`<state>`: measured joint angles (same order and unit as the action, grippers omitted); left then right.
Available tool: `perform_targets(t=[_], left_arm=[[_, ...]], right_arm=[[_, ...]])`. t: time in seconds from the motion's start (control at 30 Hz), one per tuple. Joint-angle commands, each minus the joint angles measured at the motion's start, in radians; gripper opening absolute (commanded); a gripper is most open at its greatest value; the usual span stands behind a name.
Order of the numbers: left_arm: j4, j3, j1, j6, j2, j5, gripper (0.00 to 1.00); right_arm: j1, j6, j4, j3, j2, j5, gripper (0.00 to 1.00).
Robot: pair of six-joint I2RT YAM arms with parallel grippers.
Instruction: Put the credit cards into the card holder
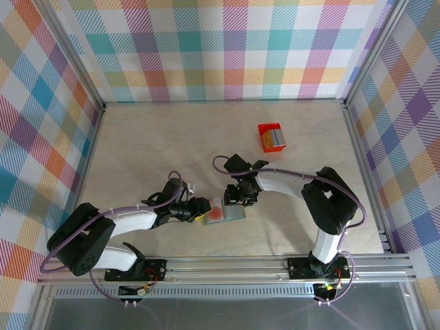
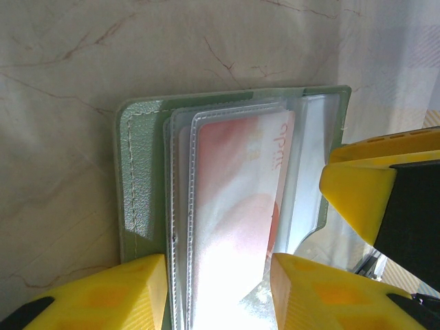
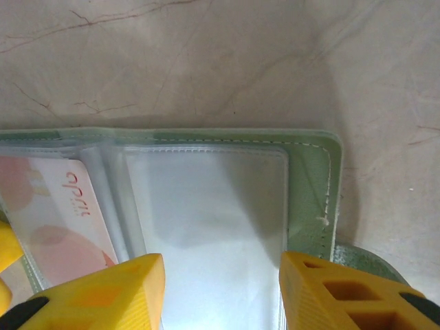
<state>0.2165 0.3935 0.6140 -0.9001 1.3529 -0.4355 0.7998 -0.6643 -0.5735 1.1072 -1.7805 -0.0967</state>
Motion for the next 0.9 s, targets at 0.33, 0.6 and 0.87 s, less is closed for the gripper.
perform_targets(t=[0.33, 0.6, 0.87], left_arm=[[0.016, -0.021, 0.007, 0.005, 0.008, -0.003, 0.43], [0.02, -0.021, 0.007, 0.006, 0.011, 0.0, 0.43], [0.024, -0.019, 0.007, 0.004, 0.017, -0.002, 0.43]], right_arm=[[-0.006, 0.012, 0.091, -0.033, -0.041, -0.1, 0.47], [-0.01, -0.008, 0.163, -0.061, -0.002, -0.162, 0.43], [-0.01, -0.033, 0.194, -0.082, 0.027, -0.188, 0.41]])
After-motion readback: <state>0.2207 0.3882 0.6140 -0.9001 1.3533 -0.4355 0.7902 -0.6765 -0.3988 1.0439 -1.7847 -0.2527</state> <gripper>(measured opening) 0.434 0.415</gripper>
